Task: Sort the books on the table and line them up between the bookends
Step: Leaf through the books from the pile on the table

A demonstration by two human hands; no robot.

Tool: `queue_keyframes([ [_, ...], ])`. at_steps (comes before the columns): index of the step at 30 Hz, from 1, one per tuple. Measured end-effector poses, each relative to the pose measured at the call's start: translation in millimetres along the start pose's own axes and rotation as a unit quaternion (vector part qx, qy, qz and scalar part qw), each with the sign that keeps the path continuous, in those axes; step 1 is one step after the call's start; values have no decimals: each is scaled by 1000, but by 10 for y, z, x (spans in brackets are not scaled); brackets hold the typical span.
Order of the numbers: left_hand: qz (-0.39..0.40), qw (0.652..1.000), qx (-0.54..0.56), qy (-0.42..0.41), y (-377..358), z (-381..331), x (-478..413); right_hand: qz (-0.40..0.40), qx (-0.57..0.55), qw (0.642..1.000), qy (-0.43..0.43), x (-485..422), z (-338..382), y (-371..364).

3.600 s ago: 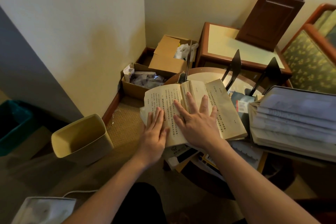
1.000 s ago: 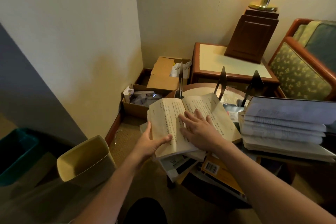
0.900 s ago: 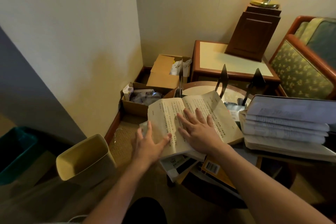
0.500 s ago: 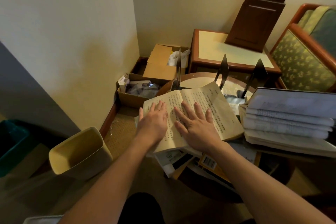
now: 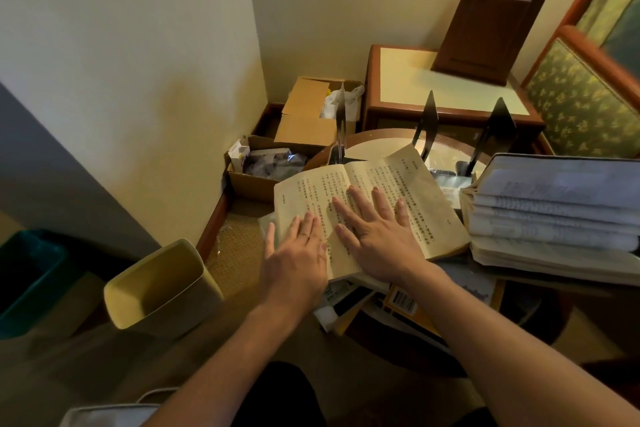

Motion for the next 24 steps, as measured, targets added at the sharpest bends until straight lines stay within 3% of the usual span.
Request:
queue_keyframes([
  [4, 20, 1000, -5, 2, -18, 42, -136, -1, 0, 1000, 0, -1, 9, -1],
  [14, 52, 993, 97, 48, -123, 26, -935, 0, -4, 1000, -11, 6, 3, -8],
  [19, 1, 995, 83, 53, -101, -4, -439, -10, -7, 1000, -4, 7, 11, 9],
  [24, 4, 998, 25, 61, -45, -97, 152, -10, -2, 1000, -2, 18, 12, -9],
])
Point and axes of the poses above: each hand's wrist, its own x-axis away from the middle knuckle, its own y-axis out of the back of the hand, z = x × y, the point moved 5 cm from there along -x, towards the middle knuckle, and after that the axes turned 11 degrees about -x, right-handed, at the moved point
